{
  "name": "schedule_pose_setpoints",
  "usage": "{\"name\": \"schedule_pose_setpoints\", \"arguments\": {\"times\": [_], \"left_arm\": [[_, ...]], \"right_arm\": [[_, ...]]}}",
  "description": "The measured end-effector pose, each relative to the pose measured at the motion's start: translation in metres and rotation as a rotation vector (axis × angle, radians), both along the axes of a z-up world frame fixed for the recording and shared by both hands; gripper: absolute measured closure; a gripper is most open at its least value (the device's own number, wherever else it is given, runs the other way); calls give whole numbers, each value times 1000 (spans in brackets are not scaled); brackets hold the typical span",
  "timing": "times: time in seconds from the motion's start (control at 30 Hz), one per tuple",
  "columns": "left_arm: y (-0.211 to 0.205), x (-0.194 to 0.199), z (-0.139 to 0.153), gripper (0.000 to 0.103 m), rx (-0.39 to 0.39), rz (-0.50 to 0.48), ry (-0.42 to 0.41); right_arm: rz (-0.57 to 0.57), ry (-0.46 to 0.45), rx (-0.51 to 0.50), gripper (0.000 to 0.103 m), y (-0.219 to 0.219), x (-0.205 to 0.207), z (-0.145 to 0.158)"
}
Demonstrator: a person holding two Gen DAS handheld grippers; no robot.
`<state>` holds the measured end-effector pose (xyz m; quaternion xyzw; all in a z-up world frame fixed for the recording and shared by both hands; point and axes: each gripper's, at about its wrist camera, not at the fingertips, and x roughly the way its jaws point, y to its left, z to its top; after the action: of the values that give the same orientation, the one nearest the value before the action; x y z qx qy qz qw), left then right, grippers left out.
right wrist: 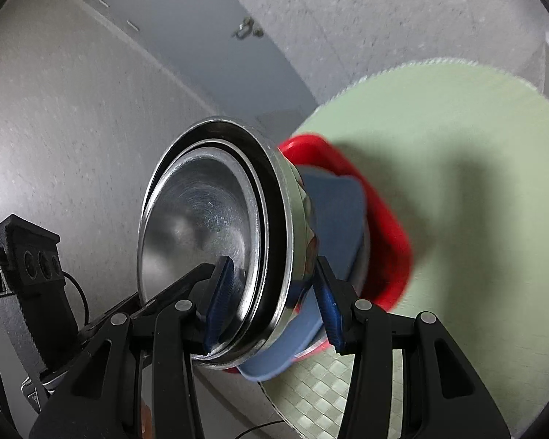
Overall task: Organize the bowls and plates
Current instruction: 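Carry the nested steel bowls into the red basin onto the blue plate, open right gripper, then withdraw the right gripper up and away from the red basin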
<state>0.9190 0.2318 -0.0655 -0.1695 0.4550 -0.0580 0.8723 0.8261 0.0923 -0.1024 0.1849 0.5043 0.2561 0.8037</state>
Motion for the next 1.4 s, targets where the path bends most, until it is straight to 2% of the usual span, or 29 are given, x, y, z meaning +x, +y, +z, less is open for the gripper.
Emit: {"name": "schedule_pose_setpoints", "arguments": {"times": [0.3, 0.47, 0.7, 0.87, 1.07, 1.1, 1.13, 1.2, 1.4], "left_arm": [[19, 5, -25, 56, -36, 13, 88], [24, 9, -25, 56, -44, 12, 107], [24, 37, -22, 54, -67, 31, 130], [26, 38, -20, 51, -71, 50, 137], [33, 32, -12, 41, -81, 63, 115], [34, 30, -11, 36, -77, 69, 112], [34, 28, -9, 33, -81, 69, 103], [32, 23, -6, 30, -80, 59, 94], [28, 0, -2, 26, -59, 48, 72]], "right_arm": [[19, 82, -47, 57, 26, 17, -31], [18, 110, -68, 57, 33, 24, -32], [-4, 164, -76, 55, 46, 39, -29], [1, 171, -94, 49, 47, 41, -27], [-14, 148, -98, 40, 42, 34, -16], [-16, 144, -99, 37, 42, 34, -16], [-24, 135, -101, 28, 40, 32, -13], [-30, 127, -87, 22, 36, 29, -11], [-39, 97, -91, 21, 30, 13, -2]]}}
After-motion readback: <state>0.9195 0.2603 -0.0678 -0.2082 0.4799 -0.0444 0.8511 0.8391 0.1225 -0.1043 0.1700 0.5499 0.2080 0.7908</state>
